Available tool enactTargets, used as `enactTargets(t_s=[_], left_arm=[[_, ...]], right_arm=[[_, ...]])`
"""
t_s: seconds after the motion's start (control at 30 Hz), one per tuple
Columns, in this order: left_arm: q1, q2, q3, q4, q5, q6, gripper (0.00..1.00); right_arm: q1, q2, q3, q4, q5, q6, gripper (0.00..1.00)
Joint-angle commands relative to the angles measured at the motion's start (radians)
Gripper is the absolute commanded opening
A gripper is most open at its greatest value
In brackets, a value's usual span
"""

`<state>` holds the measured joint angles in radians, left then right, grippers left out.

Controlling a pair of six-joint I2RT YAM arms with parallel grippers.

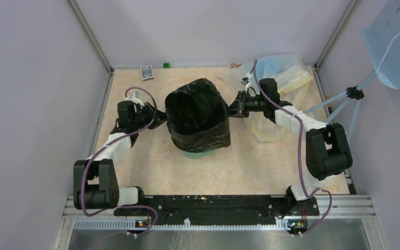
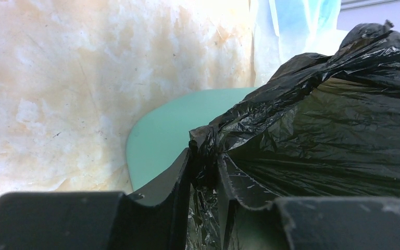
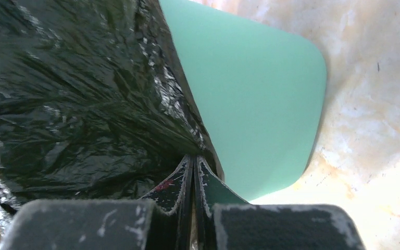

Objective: Put the trash bags into the trash bin

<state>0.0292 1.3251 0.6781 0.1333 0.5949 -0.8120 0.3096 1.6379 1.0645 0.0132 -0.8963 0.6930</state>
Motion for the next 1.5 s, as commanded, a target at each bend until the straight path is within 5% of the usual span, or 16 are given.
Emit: enactTargets(t_s=[0.0,0.23,0.43,0.97,1.13,1.33,1.47], left_arm=[[-0.002,-0.019,0.006,0.026,0.009,0.036,0.31],[0.0,-0.028,0.114,-0.084,-0.042,0.107,0.39],[-0.004,0.002,0.165,-0.051,-0.006,0.07,0.44],[-0.128,0.412,0.499,0.12,0.036,-0.077,0.4],[-0.164,0.544,0.653,0.119,0.069,-0.069,0.41],[-0.109,0.481,0.651,0.032,0.025,0.046,0.52],[-0.061,0.393,0.63,-0.058,0.032,0.094,0.62]], right_arm=[[0.012,-0.039,-0.005,0.026,0.045,-0.027,0.0],[-0.011,-0.151,-0.015,-0.081,0.167,-0.108,0.04],[0.049,-0.236,-0.077,-0.138,0.303,-0.162,0.19],[0.328,-0.419,-0.264,-0.027,0.531,-0.061,0.18],[0.306,-0.456,-0.216,-0.195,0.645,-0.146,0.2],[0.044,-0.532,-0.268,-0.093,0.387,-0.098,0.36],[0.019,-0.486,-0.214,-0.025,0.286,-0.081,0.47]])
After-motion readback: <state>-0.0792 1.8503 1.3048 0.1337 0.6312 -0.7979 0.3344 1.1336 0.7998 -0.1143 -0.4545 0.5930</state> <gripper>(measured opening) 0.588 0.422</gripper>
